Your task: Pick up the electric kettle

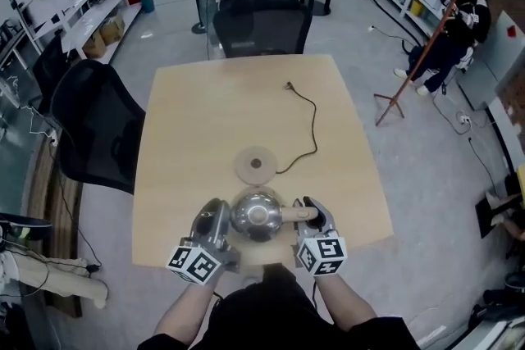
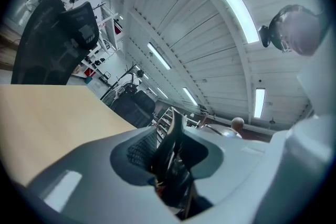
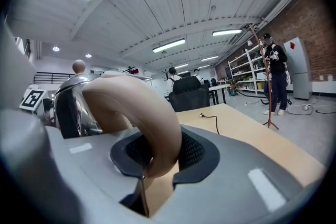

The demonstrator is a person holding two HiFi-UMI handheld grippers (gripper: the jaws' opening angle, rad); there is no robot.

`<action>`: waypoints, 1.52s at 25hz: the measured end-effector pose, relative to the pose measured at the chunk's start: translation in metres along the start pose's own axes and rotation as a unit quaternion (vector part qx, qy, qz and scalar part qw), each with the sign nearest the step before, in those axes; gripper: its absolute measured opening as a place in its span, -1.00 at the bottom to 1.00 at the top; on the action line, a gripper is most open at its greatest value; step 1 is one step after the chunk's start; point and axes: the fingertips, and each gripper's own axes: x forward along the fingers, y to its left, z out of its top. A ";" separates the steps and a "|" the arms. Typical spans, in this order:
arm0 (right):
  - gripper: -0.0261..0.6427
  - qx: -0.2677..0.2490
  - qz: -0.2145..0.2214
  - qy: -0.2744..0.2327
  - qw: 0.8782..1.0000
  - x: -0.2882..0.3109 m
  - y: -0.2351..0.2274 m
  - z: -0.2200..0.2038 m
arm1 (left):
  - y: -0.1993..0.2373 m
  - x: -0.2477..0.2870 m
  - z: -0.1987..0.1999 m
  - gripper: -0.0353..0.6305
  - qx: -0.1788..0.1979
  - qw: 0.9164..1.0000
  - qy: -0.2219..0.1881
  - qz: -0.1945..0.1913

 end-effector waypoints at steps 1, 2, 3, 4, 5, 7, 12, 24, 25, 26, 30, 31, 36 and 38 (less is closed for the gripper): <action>-0.66 0.000 -0.002 -0.004 1.000 -0.003 0.001 -0.001 | -0.002 -0.002 0.000 -0.60 0.004 1.000 -0.001 -0.005; -0.66 0.001 -0.003 -0.008 1.000 -0.007 0.001 -0.003 | -0.004 -0.004 -0.001 -0.60 0.007 1.000 0.000 -0.009; -0.66 0.001 -0.005 -0.011 1.000 -0.012 0.001 -0.003 | -0.007 -0.006 -0.002 -0.61 0.009 1.000 0.001 -0.012; -0.66 0.002 -0.008 -0.014 1.000 -0.017 0.001 -0.004 | -0.010 -0.010 -0.004 -0.61 0.010 1.000 0.002 -0.014; -0.66 0.002 -0.011 -0.015 1.000 -0.023 0.003 -0.005 | -0.012 -0.014 -0.004 -0.61 0.010 1.000 0.002 -0.016; -0.66 0.002 -0.013 -0.015 1.000 -0.033 0.010 -0.008 | -0.014 -0.023 -0.004 -0.61 0.008 1.000 0.003 -0.019; -0.65 -0.002 -0.028 -0.015 0.999 -0.057 0.006 -0.016 | -0.023 -0.031 -0.017 -0.63 0.008 0.999 0.009 -0.030; -0.65 0.001 -0.028 -0.022 0.999 -0.110 -0.012 -0.004 | -0.076 -0.046 -0.033 -0.64 0.022 0.999 0.009 -0.032; -0.65 0.000 -0.028 -0.024 0.999 -0.117 -0.017 -0.003 | -0.083 -0.047 -0.037 -0.64 0.022 0.999 0.008 -0.034; -0.65 -0.002 -0.028 -0.025 0.999 -0.123 -0.023 -0.001 | -0.091 -0.048 -0.042 -0.64 0.021 0.999 0.008 -0.035; -0.66 0.003 -0.025 -0.021 0.999 -0.148 -0.038 -0.007 | -0.114 -0.058 -0.062 -0.64 0.023 0.999 0.012 -0.031; -0.66 0.004 -0.022 -0.020 1.000 -0.152 -0.039 -0.009 | -0.117 -0.061 -0.065 -0.64 0.025 0.999 0.012 -0.031; -0.66 -0.001 -0.006 -0.017 1.000 -0.169 -0.040 -0.015 | -0.129 -0.077 -0.074 -0.64 0.028 0.999 0.002 -0.021; -0.66 -0.003 0.000 -0.017 1.000 -0.175 -0.041 -0.016 | -0.135 -0.084 -0.077 -0.64 0.030 0.999 -0.001 -0.016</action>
